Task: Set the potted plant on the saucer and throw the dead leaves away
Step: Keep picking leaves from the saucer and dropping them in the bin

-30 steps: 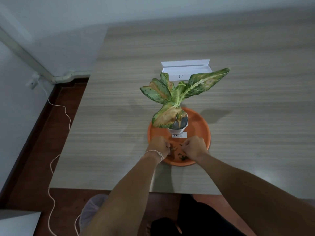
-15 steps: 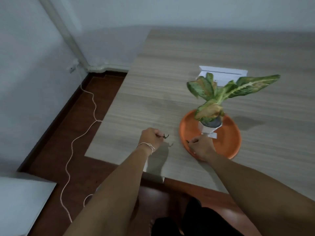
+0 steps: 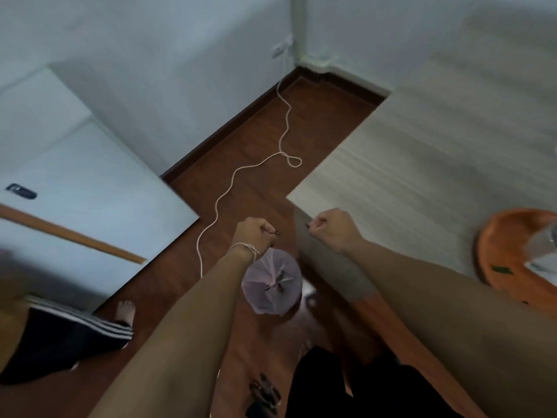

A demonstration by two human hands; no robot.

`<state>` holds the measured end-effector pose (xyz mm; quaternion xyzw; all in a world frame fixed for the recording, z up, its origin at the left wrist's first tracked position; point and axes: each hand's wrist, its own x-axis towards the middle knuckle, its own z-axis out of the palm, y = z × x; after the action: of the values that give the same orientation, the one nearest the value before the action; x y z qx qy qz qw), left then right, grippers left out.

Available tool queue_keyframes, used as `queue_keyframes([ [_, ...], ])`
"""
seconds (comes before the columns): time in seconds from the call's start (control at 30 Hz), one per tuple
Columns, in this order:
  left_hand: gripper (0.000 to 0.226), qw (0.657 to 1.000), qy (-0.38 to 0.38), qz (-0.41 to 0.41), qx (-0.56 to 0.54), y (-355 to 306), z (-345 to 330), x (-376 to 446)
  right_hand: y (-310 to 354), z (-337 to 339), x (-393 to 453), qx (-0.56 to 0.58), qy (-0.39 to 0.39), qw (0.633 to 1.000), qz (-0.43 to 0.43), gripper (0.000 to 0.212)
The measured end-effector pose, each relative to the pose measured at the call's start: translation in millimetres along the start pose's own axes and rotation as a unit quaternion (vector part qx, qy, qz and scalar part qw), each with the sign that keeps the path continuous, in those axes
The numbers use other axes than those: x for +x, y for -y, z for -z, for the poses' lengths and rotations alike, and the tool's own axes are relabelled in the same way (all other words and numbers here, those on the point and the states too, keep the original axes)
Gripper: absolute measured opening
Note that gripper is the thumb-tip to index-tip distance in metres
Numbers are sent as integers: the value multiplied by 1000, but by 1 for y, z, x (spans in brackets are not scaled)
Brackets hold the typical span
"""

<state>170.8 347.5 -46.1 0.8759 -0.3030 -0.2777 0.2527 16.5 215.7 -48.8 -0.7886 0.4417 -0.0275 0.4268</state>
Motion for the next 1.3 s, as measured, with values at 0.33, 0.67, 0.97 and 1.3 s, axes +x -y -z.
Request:
queue_keyframes([
  [0.33,11,999,35,3,22,66,19,3,34,-78,13,-47,87,995,8,17],
  [0.67,19,998,35,4,49,93,21,-2,26,-84,9,-30,119,992,-13,26],
  [0.97,18,994,16,-79,72,4,-2,9,-31,-2,-28,66,25,996,-52,20],
  [1.3,21,953,114,-256,111,-194,-127,-20,-169,168,-120,93,-163,972,-144,17],
])
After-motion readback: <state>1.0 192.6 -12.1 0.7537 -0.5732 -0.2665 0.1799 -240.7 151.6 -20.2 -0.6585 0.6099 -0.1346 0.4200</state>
